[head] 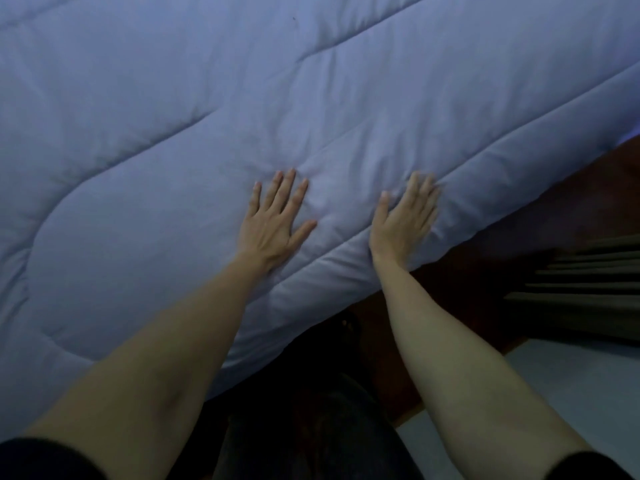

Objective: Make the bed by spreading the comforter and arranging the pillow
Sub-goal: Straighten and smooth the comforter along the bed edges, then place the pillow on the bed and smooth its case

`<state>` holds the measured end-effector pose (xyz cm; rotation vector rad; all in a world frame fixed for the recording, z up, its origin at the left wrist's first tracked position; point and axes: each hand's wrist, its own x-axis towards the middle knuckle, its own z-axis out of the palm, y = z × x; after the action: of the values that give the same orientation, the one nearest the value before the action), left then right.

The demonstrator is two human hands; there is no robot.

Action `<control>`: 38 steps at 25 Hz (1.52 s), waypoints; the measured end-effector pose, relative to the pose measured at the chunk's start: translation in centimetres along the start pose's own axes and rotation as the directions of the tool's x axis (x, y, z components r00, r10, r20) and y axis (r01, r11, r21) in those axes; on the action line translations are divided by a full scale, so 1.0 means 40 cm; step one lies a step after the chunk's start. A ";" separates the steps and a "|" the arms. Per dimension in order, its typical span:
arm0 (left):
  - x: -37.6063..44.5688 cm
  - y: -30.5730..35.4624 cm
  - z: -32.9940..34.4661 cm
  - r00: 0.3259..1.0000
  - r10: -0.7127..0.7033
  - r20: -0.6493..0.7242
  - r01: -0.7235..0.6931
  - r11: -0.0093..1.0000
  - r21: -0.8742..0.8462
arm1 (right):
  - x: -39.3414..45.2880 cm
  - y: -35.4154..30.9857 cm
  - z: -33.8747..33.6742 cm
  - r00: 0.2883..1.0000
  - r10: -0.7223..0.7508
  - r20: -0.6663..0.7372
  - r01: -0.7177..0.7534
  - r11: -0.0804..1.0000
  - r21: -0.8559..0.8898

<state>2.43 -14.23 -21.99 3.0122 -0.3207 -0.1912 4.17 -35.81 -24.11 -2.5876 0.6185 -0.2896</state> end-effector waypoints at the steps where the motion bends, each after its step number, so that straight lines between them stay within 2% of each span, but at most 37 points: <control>1: -0.003 0.010 0.007 1.000 -0.006 -0.003 0.006 1.000 0.017 | -0.002 0.011 0.007 0.998 -0.007 0.059 0.008 1.000 -0.022; 6: -0.040 0.026 0.021 0.998 0.026 0.058 -0.029 0.997 0.065 | -0.061 0.074 0.007 0.960 0.205 0.192 -0.229 0.967 0.115; 9: -0.042 0.030 -0.006 0.990 0.022 0.136 -0.028 0.999 0.044 | -0.058 0.084 -0.038 0.907 0.249 0.341 -0.284 0.957 0.056; 13: -0.018 0.031 -0.120 0.951 0.075 0.299 -0.050 0.995 -0.090 | -0.022 0.093 -0.194 0.871 0.155 0.466 -0.097 0.985 -0.145; 16: 0.027 0.047 -0.274 0.914 0.167 0.369 -0.146 0.986 -0.083 | 0.033 0.051 -0.372 0.865 0.067 0.496 0.038 0.979 -0.199; 18: 0.084 0.075 -0.414 0.905 0.216 0.366 -0.213 0.976 -0.048 | 0.083 0.006 -0.522 0.892 0.040 0.450 0.071 0.971 -0.228; 22: 0.186 0.193 -0.721 0.924 0.348 0.156 -0.360 0.932 0.053 | 0.176 -0.049 -0.833 0.965 -0.009 0.263 0.096 0.943 -0.318; 27: 0.270 0.401 -1.017 0.867 0.498 0.006 -0.486 0.843 0.229 | 0.265 -0.046 -1.164 0.994 0.008 0.106 0.044 0.881 -0.472; 30: 0.310 0.540 -1.094 0.843 0.538 0.001 -0.519 0.813 0.264 | 0.312 -0.008 -1.276 0.997 0.052 0.059 -0.014 0.861 -0.509; 33: 0.363 0.676 -1.123 0.826 0.563 0.027 -0.545 0.787 0.288 | 0.383 0.062 -1.334 0.992 0.092 0.082 -0.035 0.848 -0.528; 38: 0.520 0.920 -1.141 0.830 0.557 0.034 -0.540 0.787 0.298 | 0.581 0.226 -1.422 0.992 0.109 0.067 -0.056 0.843 -0.535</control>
<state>21.33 -50.30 25.03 3.0243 -1.3060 -0.0028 4.00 -75.93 23.29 -3.0667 0.8754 0.0512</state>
